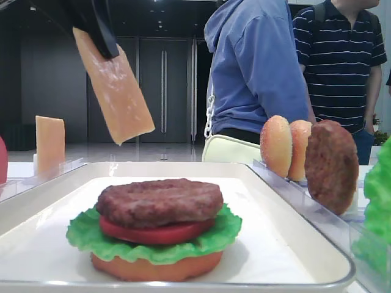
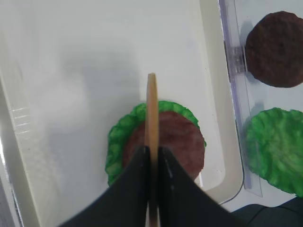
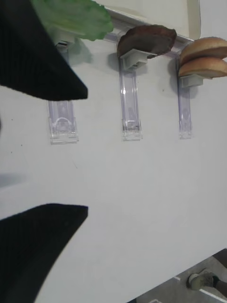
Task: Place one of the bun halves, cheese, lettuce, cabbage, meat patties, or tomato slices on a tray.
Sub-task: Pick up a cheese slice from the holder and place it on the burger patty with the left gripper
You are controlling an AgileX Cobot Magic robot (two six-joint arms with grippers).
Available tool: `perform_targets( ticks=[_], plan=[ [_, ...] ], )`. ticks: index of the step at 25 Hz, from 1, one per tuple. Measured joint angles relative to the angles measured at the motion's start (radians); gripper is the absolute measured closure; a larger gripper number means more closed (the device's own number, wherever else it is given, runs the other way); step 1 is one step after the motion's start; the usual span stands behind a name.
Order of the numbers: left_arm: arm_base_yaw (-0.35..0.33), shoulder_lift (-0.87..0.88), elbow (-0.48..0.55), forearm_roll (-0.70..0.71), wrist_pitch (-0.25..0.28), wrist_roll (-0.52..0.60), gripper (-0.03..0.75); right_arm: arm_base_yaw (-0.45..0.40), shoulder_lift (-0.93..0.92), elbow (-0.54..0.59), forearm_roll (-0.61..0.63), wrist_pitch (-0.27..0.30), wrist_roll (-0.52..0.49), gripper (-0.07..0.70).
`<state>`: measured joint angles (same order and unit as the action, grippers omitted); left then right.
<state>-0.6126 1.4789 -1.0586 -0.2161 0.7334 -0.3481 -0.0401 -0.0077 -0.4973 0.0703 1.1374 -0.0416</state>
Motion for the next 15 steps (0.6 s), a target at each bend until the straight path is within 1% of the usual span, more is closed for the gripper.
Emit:
perform_targets(
  ticks=[12, 15],
  plan=[
    [-0.129, 0.0, 0.0, -0.028, -0.069, -0.001, 0.694, 0.0, 0.0, 0.0, 0.0, 0.0, 0.0, 0.16],
    [-0.152, 0.0, 0.0, -0.033, -0.077, -0.001, 0.694, 0.0, 0.0, 0.0, 0.0, 0.0, 0.0, 0.16]
  ],
)
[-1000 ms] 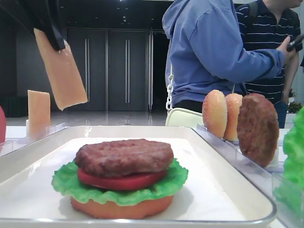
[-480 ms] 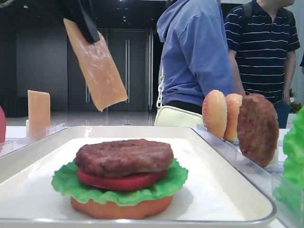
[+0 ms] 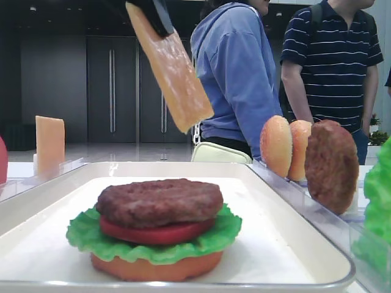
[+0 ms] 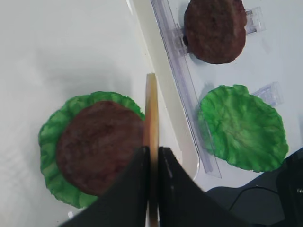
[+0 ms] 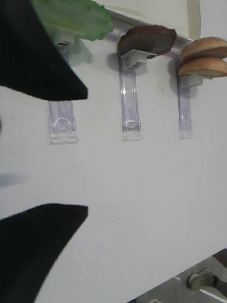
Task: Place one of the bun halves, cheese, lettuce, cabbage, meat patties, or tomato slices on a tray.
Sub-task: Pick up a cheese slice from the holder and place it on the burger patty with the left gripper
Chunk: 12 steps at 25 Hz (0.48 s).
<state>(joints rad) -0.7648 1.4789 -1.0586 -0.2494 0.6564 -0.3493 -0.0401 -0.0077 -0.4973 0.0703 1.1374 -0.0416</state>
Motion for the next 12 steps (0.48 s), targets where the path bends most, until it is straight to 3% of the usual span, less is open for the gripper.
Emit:
perform_targets(
  ticks=[7, 12],
  plan=[
    [-0.008, -0.001, 0.001, -0.017, -0.01, 0.0, 0.694, 0.0, 0.0, 0.0, 0.0, 0.0, 0.0, 0.16],
    [-0.008, -0.005, 0.077, -0.105, -0.077, 0.041, 0.694, 0.0, 0.0, 0.0, 0.001, 0.0, 0.0, 0.16]
  ],
)
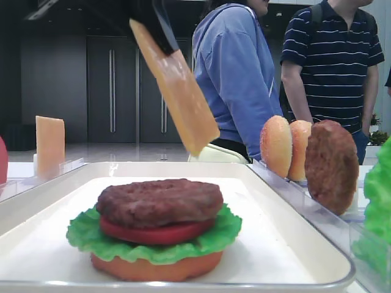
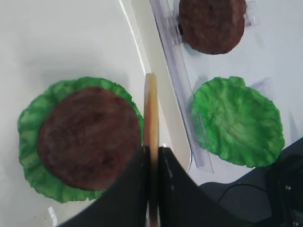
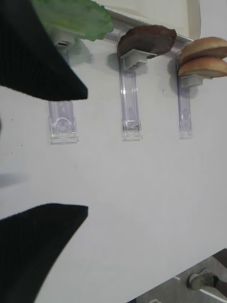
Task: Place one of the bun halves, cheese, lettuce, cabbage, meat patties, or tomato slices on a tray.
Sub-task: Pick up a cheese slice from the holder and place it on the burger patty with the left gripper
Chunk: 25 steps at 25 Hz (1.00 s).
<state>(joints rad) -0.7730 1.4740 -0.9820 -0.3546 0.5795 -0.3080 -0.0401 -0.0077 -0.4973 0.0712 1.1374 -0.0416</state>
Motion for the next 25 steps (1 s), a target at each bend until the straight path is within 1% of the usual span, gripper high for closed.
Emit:
perform_targets(
  ticks=[2, 5, 7, 10, 13, 25],
  plan=[
    [0.0, 0.0, 0.04, -0.048, -0.025, 0.036, 0.694, 0.0, 0.0, 0.0, 0.0, 0.0, 0.0, 0.16],
    [0.0, 0.0, 0.072, -0.116, -0.055, 0.091, 0.694, 0.0, 0.0, 0.0, 0.0, 0.0, 0.0, 0.16],
    [0.0, 0.0, 0.079, -0.149, -0.067, 0.122, 0.694, 0.0, 0.0, 0.0, 0.0, 0.0, 0.0, 0.16],
    [0.0, 0.0, 0.08, -0.165, -0.084, 0.139, 0.694, 0.0, 0.0, 0.0, 0.0, 0.0, 0.0, 0.16],
    [0.0, 0.0, 0.081, -0.177, -0.094, 0.155, 0.694, 0.0, 0.0, 0.0, 0.0, 0.0, 0.0, 0.16],
    [0.0, 0.001, 0.083, -0.187, -0.099, 0.165, 0.694, 0.0, 0.0, 0.0, 0.001, 0.0, 0.0, 0.16]
  ],
)
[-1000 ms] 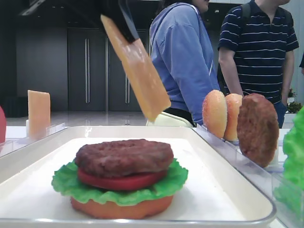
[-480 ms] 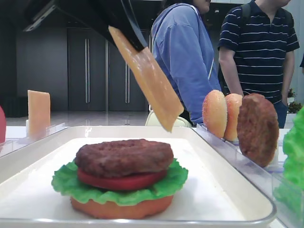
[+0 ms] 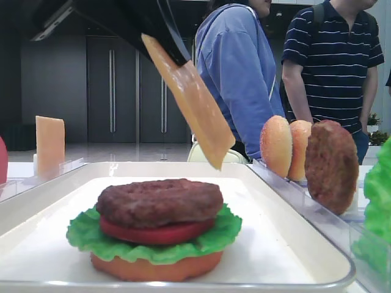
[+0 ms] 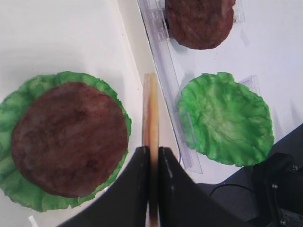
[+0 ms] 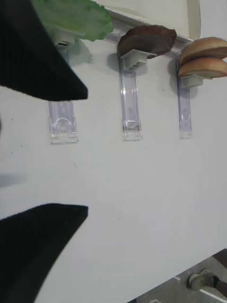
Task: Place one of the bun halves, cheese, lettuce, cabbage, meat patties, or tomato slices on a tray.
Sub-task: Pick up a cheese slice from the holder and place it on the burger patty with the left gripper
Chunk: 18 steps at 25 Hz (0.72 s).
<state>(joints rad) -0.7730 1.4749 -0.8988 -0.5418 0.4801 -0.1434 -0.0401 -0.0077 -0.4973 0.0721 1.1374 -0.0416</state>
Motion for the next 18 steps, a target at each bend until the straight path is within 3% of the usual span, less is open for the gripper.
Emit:
perform_targets(
  ticks=[18],
  plan=[
    [0.0, 0.045, 0.0, -0.005, -0.005, 0.0, 0.694, 0.0, 0.0, 0.0, 0.0, 0.0, 0.0, 0.16]
  ],
)
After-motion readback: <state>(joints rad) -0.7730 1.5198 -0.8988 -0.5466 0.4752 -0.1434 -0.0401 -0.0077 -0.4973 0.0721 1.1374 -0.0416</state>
